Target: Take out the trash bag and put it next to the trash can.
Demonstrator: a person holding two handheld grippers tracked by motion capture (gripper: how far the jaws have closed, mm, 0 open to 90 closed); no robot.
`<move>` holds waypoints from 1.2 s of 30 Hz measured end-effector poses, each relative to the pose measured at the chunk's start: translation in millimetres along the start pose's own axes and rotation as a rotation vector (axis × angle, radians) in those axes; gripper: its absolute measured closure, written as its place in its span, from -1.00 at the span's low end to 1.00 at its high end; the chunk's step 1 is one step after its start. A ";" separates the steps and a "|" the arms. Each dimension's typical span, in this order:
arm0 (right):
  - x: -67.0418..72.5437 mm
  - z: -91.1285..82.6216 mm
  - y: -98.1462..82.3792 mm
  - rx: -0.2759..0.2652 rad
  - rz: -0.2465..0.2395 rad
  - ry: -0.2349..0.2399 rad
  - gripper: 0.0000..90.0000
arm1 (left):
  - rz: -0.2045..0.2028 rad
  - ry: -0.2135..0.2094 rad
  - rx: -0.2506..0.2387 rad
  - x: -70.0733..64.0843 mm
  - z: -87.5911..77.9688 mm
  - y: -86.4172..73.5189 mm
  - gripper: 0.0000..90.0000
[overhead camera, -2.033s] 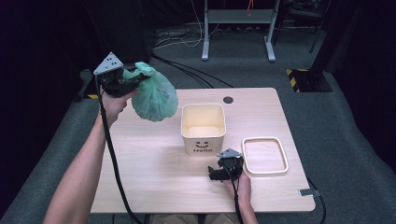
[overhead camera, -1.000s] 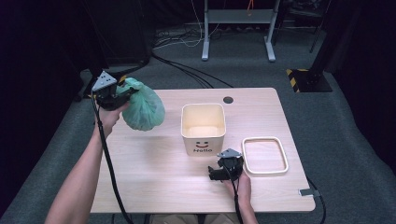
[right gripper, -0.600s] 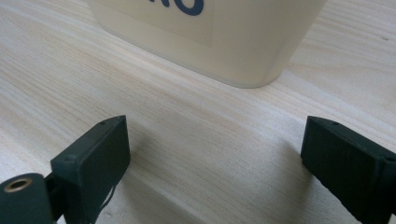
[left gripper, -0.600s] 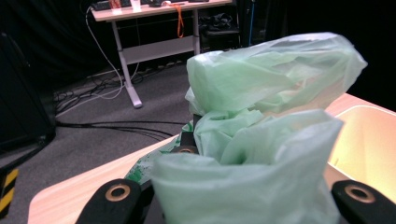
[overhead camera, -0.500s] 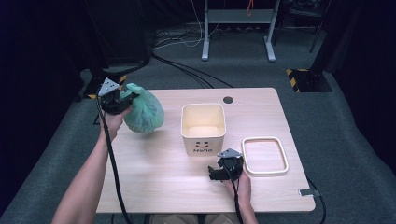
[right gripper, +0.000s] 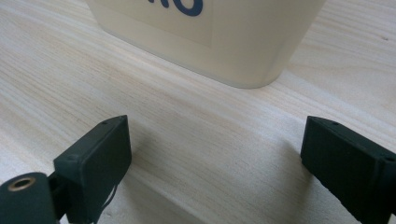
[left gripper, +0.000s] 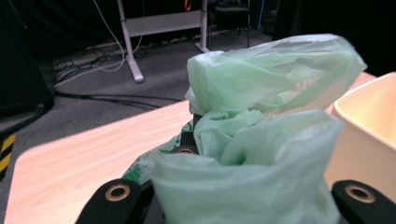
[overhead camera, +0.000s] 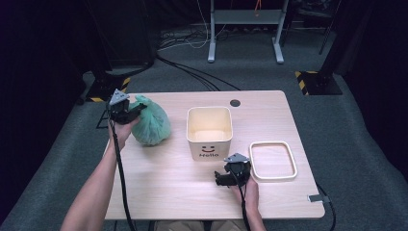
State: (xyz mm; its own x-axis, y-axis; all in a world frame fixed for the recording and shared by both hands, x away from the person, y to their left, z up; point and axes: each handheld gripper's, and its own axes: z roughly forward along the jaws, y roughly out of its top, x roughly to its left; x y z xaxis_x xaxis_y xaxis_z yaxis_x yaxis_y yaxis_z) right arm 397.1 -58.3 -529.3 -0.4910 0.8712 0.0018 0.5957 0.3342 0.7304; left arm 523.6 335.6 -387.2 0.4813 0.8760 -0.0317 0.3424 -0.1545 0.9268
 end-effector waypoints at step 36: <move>0.1 -0.1 0.0 -0.001 -0.002 -0.004 -0.82 | -0.042 0.073 0.059 -15.2 -26.7 -52.1 -0.62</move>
State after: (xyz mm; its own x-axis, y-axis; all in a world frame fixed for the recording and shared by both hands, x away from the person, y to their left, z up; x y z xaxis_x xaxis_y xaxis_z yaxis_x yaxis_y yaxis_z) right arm 397.0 -58.3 -529.3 -0.4896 0.8719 -0.0017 0.5941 0.3351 0.7313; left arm 476.9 342.6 -425.0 0.4064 0.9128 -0.0406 0.4090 -0.1420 0.9014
